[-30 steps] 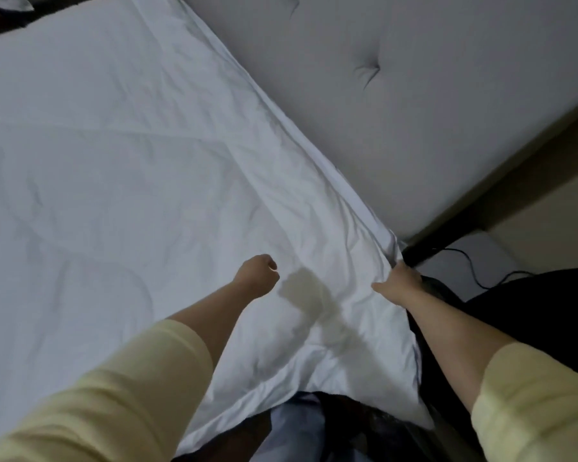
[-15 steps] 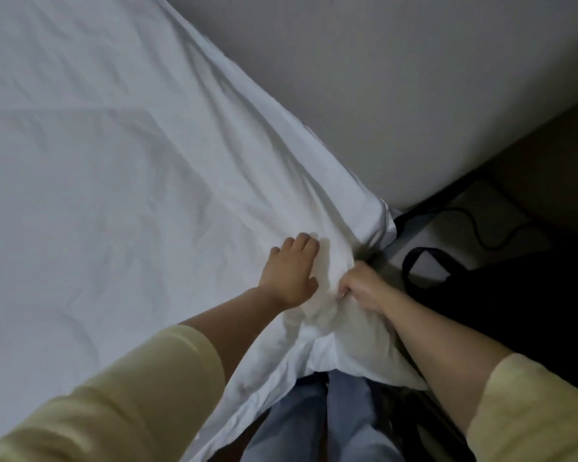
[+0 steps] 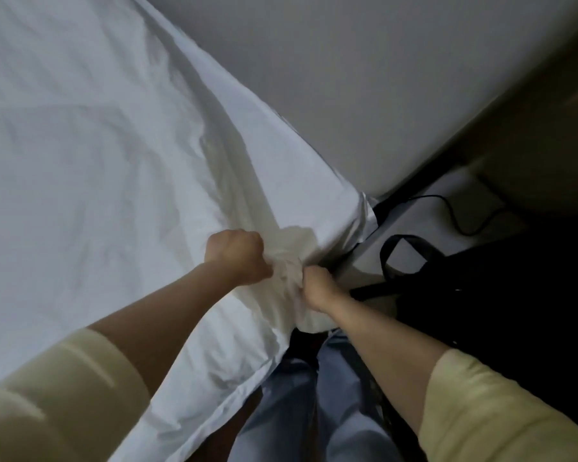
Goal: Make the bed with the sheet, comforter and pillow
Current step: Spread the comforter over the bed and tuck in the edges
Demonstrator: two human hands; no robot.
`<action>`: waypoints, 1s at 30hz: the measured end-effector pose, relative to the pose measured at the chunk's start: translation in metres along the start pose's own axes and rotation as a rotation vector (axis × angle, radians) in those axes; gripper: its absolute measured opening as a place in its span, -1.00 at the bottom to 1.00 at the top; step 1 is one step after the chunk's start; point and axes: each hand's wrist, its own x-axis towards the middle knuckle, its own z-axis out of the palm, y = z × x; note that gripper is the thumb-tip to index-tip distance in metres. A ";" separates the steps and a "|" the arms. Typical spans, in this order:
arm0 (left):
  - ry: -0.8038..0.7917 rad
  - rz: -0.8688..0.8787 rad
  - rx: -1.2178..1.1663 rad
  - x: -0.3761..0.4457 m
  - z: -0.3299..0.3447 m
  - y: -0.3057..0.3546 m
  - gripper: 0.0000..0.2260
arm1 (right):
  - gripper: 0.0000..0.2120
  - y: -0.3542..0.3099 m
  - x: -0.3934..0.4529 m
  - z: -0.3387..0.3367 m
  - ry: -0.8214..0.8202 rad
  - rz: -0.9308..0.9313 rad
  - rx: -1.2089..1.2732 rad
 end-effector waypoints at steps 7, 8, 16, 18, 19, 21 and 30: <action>-0.001 0.153 -0.295 0.014 0.008 0.017 -0.68 | -0.76 0.044 0.029 -0.039 0.148 0.091 -0.194; 0.009 0.199 -0.331 0.018 0.010 0.022 -0.66 | -0.76 0.051 0.031 -0.045 0.198 0.120 -0.190; 0.143 0.153 -0.379 0.029 0.013 0.033 -0.76 | -0.69 0.040 0.027 -0.042 -0.050 -0.085 0.027; 0.106 0.174 -0.365 0.029 0.010 0.036 -0.76 | -0.76 0.048 0.032 -0.054 -0.094 -0.133 -0.120; 0.100 0.193 -0.356 0.032 0.010 0.042 -0.78 | -0.74 0.055 0.042 -0.063 -0.084 -0.117 -0.150; 0.095 0.236 -0.308 0.043 0.013 0.059 -0.81 | -0.67 0.066 0.064 -0.079 0.014 0.005 -0.173; 0.080 0.090 -0.324 0.071 0.021 0.071 -0.73 | -0.62 0.074 0.054 -0.069 0.063 -0.089 -0.230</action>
